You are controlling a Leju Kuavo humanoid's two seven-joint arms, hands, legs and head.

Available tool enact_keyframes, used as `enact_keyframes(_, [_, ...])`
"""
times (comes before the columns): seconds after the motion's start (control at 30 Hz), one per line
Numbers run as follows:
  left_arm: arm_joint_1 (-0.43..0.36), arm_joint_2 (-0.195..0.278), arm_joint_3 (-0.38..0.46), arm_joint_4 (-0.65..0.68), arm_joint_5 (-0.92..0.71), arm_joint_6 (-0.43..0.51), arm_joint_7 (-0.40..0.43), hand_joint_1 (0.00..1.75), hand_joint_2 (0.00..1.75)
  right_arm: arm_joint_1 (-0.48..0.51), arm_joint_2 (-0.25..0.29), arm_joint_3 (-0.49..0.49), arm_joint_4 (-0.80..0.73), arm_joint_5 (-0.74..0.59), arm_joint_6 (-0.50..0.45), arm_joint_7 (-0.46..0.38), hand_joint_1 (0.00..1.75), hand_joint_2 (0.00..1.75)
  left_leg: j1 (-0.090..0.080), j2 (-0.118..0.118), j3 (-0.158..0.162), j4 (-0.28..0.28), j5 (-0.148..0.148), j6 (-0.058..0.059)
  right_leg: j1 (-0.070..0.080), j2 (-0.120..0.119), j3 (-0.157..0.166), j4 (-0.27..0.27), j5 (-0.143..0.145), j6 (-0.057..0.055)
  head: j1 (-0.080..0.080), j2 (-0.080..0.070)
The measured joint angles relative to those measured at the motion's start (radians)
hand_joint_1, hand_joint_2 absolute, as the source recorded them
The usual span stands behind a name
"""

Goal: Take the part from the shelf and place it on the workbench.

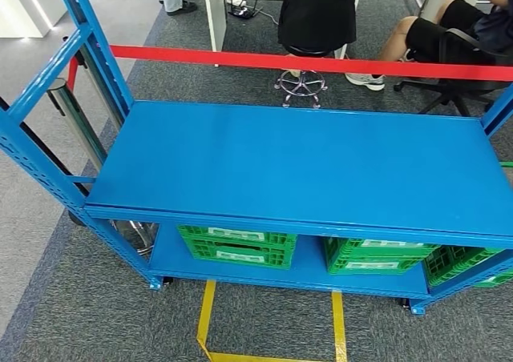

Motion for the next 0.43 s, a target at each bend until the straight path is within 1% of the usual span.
enact_keyframes(0.27, [0.033,0.041,-0.122,-0.048,0.175,-0.061,0.085,0.00,0.00,0.036,-0.034,0.129,-0.040,-0.110,0.011,0.074,0.00,0.00,0.000,0.000,0.000,0.000,-0.001,0.001,0.000,0.000,0.000,0.000,-0.001,-0.001,0.000,0.000])
enact_keyframes(0.43, [0.049,0.060,-0.177,-0.070,0.273,-0.094,0.132,0.00,0.00,0.052,-0.049,0.188,-0.058,-0.172,0.018,0.115,0.00,0.00,0.000,0.000,0.000,0.000,-0.001,0.001,0.000,0.000,0.000,0.000,-0.001,-0.001,0.000,0.000])
